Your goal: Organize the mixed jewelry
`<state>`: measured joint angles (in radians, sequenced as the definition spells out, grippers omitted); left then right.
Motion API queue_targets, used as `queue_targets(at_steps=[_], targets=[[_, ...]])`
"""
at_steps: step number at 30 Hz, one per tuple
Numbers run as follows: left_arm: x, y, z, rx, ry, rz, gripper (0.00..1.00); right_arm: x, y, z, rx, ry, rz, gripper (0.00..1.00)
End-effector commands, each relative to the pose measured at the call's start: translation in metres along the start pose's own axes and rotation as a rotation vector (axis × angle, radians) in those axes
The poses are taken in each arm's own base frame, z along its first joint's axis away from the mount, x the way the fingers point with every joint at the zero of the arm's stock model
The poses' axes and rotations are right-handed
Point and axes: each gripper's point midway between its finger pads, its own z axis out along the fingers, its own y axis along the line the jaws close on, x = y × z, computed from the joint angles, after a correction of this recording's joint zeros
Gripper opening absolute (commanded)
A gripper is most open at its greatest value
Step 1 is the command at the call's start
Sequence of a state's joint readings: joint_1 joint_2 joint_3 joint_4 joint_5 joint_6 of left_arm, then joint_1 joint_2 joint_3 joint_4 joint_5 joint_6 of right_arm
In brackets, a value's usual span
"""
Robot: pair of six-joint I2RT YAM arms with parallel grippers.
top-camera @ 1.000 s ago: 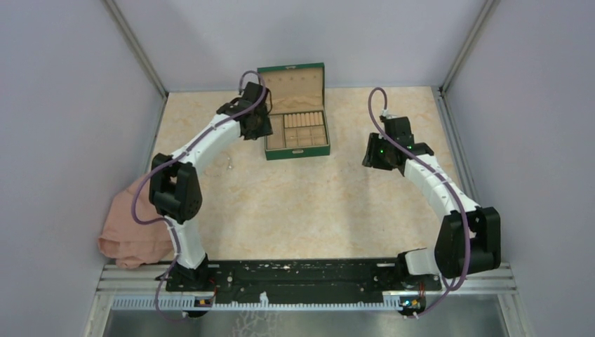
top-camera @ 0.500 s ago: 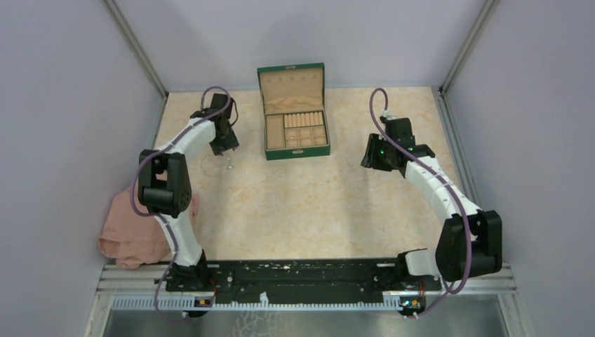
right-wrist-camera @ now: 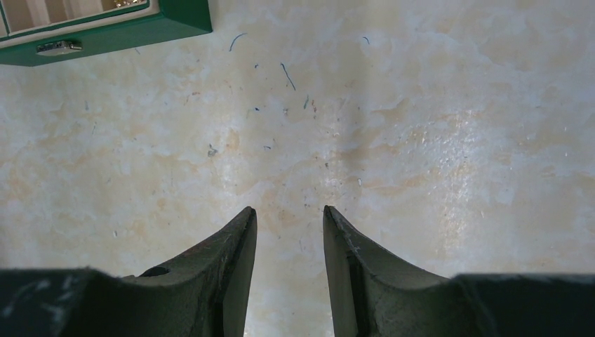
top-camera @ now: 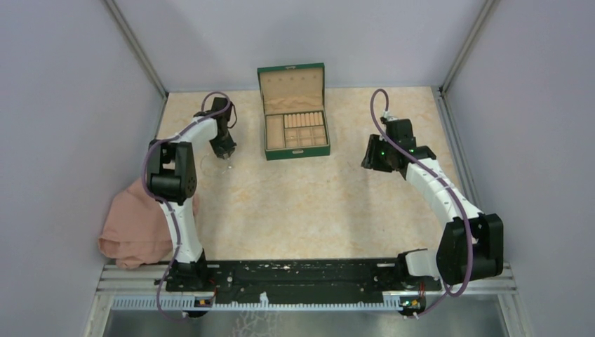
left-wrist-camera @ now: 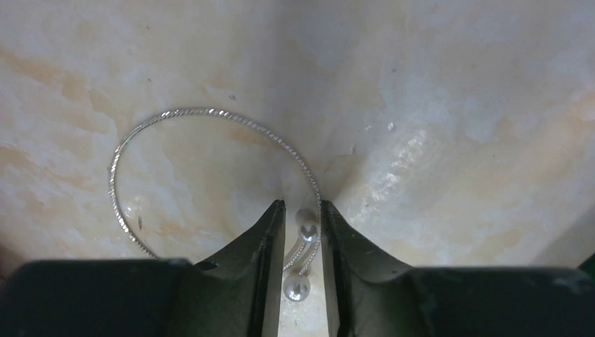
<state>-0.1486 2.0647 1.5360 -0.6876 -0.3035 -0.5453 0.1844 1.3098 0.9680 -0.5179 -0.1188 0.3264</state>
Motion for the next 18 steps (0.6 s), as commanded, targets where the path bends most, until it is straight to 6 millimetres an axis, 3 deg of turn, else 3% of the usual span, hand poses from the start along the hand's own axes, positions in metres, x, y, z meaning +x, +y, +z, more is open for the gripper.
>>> queue_targets(at_steps=[1,7,11,18], targets=[[-0.003,-0.002,0.008,0.011,0.018,0.004,0.27,-0.013,0.002,-0.009,-0.013,-0.061,0.009,0.4],[0.016,-0.008,0.001,0.081,0.077,0.009,0.17,-0.013,0.002,-0.008,-0.009,-0.061,0.012,0.4],[0.036,-0.014,-0.019,0.137,0.107,0.019,0.14,-0.014,0.002,-0.007,-0.01,-0.063,0.014,0.4],[0.101,-0.038,-0.065,0.244,0.162,0.089,0.15,-0.017,0.003,-0.002,-0.01,-0.059,0.02,0.4]])
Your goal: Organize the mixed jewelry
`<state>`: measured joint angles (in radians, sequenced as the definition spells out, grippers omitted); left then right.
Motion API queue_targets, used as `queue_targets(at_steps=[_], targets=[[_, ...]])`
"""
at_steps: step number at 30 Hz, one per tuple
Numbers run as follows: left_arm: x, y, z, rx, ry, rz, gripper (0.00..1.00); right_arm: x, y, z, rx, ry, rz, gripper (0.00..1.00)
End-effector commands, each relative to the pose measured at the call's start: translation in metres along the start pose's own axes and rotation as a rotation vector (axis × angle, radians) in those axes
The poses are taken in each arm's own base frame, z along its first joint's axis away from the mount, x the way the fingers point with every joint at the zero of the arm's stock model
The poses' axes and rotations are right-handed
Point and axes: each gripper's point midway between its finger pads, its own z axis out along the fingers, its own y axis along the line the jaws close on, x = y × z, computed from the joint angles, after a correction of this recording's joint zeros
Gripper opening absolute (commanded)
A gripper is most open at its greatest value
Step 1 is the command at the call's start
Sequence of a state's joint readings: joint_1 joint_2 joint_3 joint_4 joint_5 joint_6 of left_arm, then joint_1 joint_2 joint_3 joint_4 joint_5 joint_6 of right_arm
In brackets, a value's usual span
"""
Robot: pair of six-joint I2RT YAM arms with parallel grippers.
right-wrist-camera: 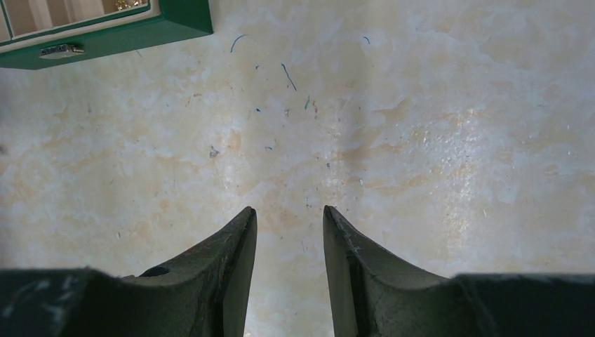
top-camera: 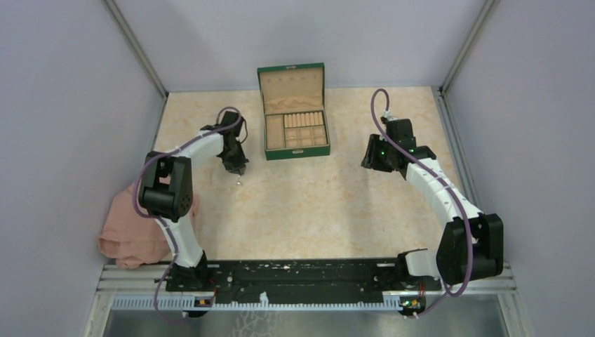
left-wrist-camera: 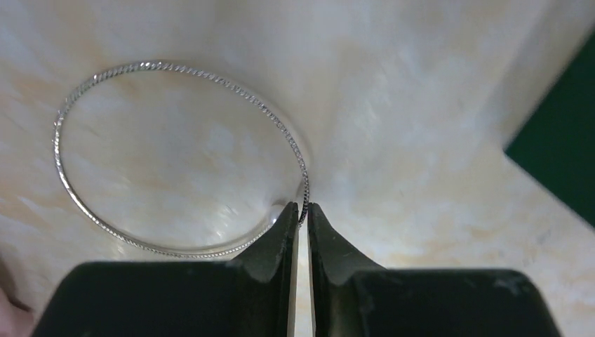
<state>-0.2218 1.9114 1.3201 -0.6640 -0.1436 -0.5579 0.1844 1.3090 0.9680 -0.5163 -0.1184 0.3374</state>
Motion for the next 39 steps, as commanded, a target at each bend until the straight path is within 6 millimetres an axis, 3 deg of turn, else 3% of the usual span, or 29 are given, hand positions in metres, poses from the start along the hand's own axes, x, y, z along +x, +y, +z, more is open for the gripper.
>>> queue_targets(at_steps=[1,8,11,14,19,22,23,27,30,39], targets=[[0.047,-0.038,-0.031,0.122,0.055,0.046,0.15,-0.016,0.002,-0.001,-0.01,-0.054,0.011,0.4],[0.131,-0.082,-0.075,0.232,0.163,0.198,0.19,-0.017,0.004,0.001,-0.014,-0.05,0.019,0.4],[0.146,-0.085,-0.094,0.261,0.173,0.269,0.27,-0.016,0.004,0.002,-0.019,-0.045,0.024,0.4],[0.134,-0.063,-0.098,0.177,0.097,0.279,0.33,-0.014,0.006,0.003,-0.03,-0.047,0.035,0.4],[0.115,-0.006,-0.078,0.045,0.105,0.149,0.36,-0.006,0.007,0.003,-0.047,-0.039,0.049,0.4],[0.104,0.012,-0.076,-0.07,0.069,0.095,0.39,-0.003,0.006,0.002,-0.045,-0.037,0.049,0.4],[0.101,0.019,-0.075,-0.101,0.058,0.065,0.44,-0.002,0.006,0.001,-0.045,-0.037,0.049,0.4],[0.086,0.04,-0.062,-0.1,0.038,-0.111,0.47,-0.002,0.006,-0.001,-0.045,-0.038,0.044,0.4],[0.077,0.047,-0.055,-0.103,0.018,-0.173,0.45,-0.002,0.007,-0.003,-0.05,-0.04,0.043,0.4],[0.089,0.048,-0.032,-0.113,0.055,-0.228,0.44,0.002,0.006,-0.007,-0.052,-0.04,0.035,0.4]])
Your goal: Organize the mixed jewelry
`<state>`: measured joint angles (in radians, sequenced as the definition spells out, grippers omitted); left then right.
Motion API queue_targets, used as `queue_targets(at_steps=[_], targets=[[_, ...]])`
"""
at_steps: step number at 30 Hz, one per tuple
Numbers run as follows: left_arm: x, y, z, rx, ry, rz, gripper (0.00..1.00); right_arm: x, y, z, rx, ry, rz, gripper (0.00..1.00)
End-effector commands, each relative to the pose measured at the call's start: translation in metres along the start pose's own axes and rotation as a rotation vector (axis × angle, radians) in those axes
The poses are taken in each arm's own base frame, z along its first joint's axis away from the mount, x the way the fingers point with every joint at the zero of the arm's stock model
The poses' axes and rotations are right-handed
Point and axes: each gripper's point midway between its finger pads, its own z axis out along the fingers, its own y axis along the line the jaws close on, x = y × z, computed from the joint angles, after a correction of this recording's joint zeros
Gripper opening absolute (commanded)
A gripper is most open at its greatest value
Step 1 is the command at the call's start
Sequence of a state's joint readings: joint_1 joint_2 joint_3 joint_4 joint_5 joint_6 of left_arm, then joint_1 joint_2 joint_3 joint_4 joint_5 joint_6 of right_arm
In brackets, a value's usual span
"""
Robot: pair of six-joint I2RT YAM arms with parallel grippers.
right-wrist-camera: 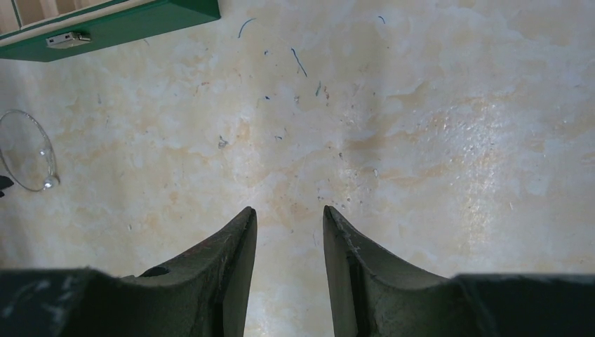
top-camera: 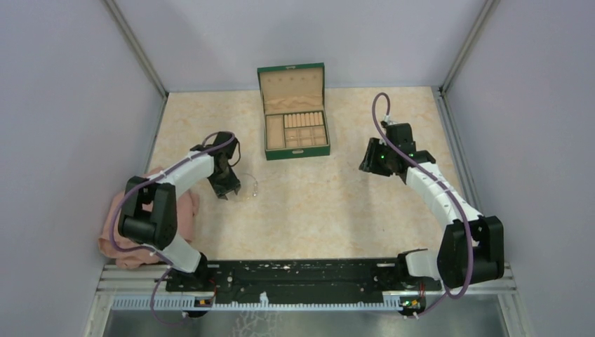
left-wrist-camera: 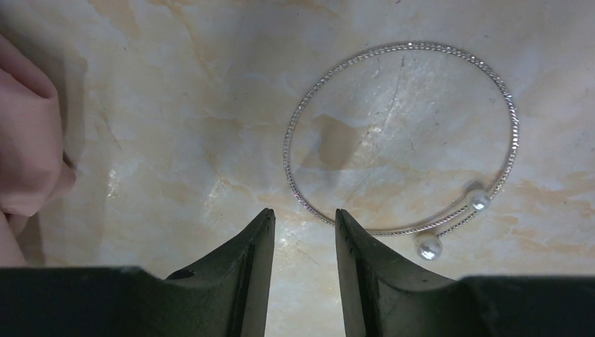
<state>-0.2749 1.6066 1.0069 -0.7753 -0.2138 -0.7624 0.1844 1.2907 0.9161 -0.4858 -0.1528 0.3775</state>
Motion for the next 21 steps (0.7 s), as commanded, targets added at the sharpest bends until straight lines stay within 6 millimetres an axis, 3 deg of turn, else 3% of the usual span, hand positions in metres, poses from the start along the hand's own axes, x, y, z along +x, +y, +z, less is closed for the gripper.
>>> queue_targets(at_steps=[1,7,10,13,18,21], targets=[[0.01,-0.002,0.015,-0.001,0.019,-0.102,0.42,-0.01,0.004,-0.011,-0.024,-0.054,-0.007,0.4],[0.03,-0.004,0.033,0.015,0.088,-0.13,0.28,-0.008,0.003,-0.012,-0.022,-0.05,-0.012,0.4],[0.039,-0.004,0.037,0.024,0.12,-0.125,0.01,-0.008,0.002,-0.013,-0.017,-0.052,-0.011,0.4],[0.045,-0.01,0.038,0.066,0.151,-0.049,0.0,-0.008,0.002,-0.015,-0.015,-0.056,-0.011,0.4],[0.073,-0.024,0.03,0.112,0.206,0.162,0.0,-0.004,0.002,-0.014,-0.019,-0.052,0.0,0.4],[0.091,-0.049,0.014,0.186,0.215,0.267,0.0,0.002,0.002,-0.014,-0.029,-0.041,0.015,0.4]])
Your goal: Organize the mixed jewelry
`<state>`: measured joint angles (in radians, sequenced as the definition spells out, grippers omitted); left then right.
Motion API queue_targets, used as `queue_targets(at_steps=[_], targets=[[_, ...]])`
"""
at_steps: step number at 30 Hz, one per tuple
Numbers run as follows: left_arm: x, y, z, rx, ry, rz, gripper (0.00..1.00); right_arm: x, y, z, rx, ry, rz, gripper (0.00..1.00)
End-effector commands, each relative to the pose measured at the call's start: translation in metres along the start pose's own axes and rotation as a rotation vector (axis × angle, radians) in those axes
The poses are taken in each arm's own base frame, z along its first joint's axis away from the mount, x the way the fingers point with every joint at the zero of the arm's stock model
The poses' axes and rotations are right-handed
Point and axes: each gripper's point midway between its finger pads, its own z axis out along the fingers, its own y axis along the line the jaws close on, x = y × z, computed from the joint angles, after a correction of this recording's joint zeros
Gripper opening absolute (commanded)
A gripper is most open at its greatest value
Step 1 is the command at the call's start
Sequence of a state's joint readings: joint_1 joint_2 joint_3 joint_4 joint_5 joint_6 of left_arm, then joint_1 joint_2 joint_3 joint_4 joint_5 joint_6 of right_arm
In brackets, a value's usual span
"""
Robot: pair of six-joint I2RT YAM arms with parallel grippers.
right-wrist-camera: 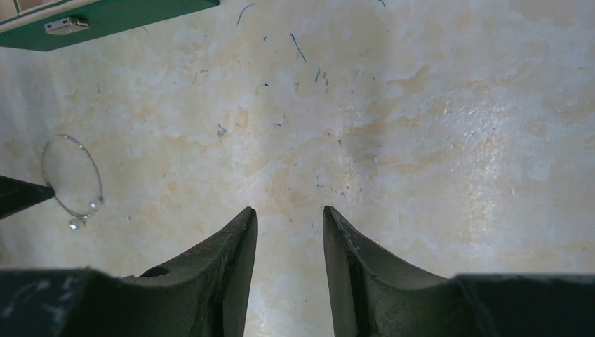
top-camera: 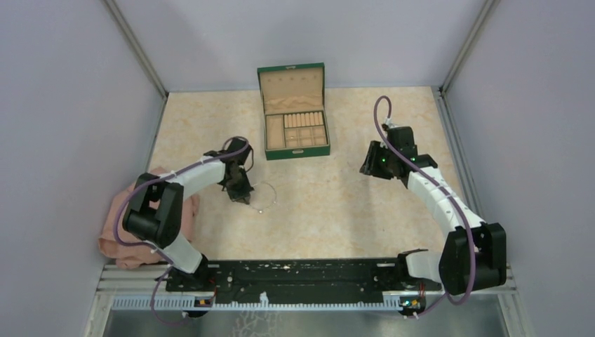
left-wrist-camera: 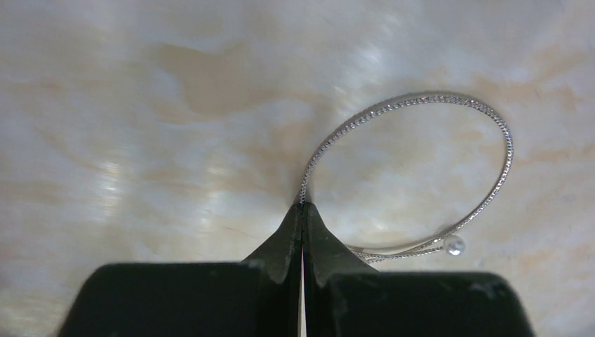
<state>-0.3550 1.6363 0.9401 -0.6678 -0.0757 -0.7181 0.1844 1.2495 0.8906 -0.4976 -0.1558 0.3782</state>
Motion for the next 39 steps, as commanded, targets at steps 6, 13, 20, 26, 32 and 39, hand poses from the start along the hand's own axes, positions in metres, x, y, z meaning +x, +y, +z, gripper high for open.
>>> queue_targets(at_steps=[6,13,20,26,32,39], targets=[[0.058,-0.092,-0.008,0.176,0.102,0.303,0.0,0.014,0.005,-0.005,-0.056,-0.002,0.044,0.4],[0.049,-0.136,-0.027,0.282,0.029,0.436,0.0,0.031,0.028,-0.01,-0.206,0.011,0.047,0.4],[0.038,-0.145,-0.044,0.336,-0.035,0.491,0.0,0.067,0.059,-0.003,-0.251,0.067,-0.014,0.4],[0.033,-0.148,-0.049,0.34,-0.061,0.503,0.0,0.075,0.07,0.008,-0.225,0.084,0.019,0.41],[0.037,-0.137,-0.038,0.283,-0.028,0.502,0.15,0.076,0.069,0.01,-0.135,0.089,0.026,0.41],[0.061,-0.134,-0.037,0.303,0.049,0.486,0.41,0.083,0.067,0.014,-0.118,0.097,0.041,0.41]])
